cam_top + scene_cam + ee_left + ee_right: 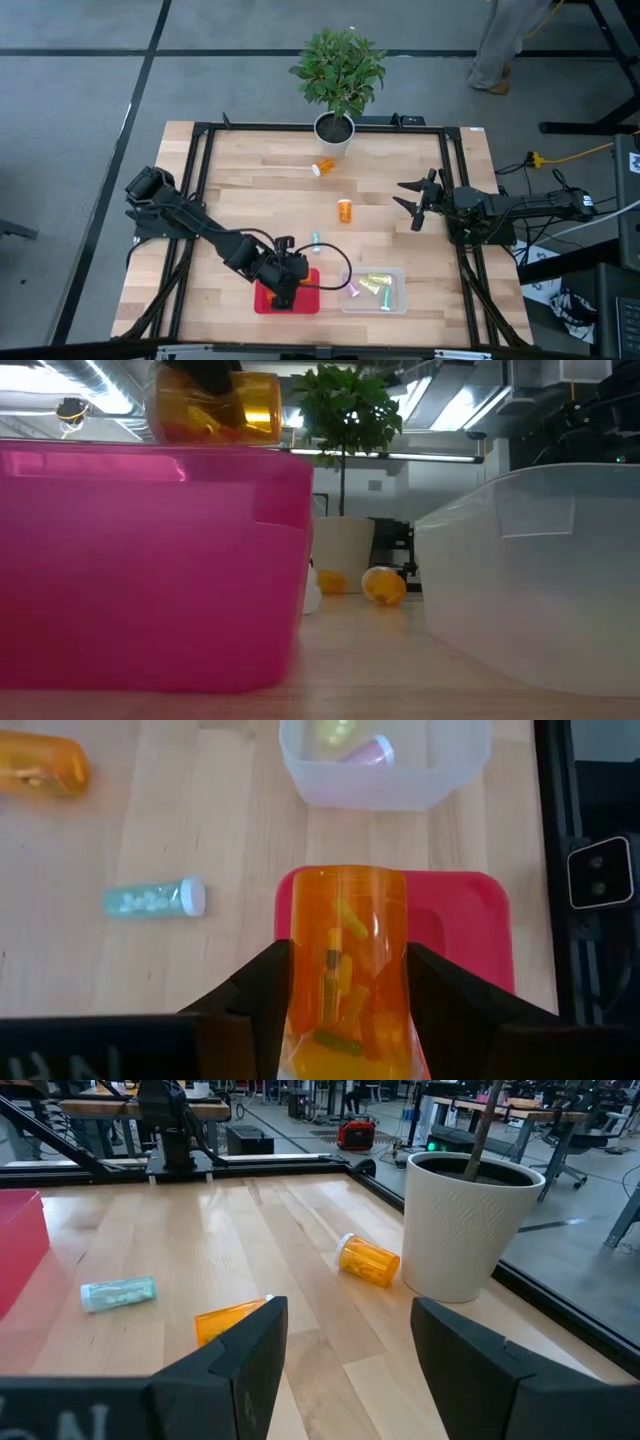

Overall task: Pick and place medicine bottles into bin by pill shape (circle, oval)
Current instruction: Put the bottom left large orange pill bottle into the red bin, then put the top large orange pill bottle into the red bin

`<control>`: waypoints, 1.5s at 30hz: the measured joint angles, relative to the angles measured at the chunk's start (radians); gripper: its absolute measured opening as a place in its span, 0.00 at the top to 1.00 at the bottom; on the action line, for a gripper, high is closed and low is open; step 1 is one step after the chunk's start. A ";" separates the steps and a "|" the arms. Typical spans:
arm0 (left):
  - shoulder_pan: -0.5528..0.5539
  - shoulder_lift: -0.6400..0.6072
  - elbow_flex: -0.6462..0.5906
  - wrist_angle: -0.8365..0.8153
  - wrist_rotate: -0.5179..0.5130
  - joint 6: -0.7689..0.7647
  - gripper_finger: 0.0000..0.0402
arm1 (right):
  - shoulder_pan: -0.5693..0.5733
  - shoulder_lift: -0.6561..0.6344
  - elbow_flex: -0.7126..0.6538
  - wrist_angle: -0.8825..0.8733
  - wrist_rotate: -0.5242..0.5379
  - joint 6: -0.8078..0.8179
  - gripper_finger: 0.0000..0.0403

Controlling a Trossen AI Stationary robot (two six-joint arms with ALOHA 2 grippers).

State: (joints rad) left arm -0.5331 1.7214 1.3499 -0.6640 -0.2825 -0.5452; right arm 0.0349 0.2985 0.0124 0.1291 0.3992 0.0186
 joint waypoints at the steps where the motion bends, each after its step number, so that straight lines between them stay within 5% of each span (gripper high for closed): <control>1: 0.000 0.000 0.000 0.000 0.000 -0.002 0.59 | 0.000 0.000 0.000 0.000 0.000 0.002 0.47; 14: 0.000 0.000 0.000 0.003 -0.015 -0.017 0.43 | 0.000 0.000 0.000 0.000 0.000 0.001 0.47; 33: 0.033 -0.003 0.000 -0.112 -0.058 0.311 0.43 | 0.000 0.000 0.000 0.000 0.000 0.000 0.47; 45: 0.036 -0.003 0.000 -0.103 -0.056 0.307 0.43 | 0.000 0.000 0.000 0.000 0.000 0.000 0.47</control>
State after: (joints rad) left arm -0.4969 1.7180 1.3499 -0.7666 -0.3389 -0.2378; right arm 0.0349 0.2985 0.0124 0.1293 0.3990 0.0181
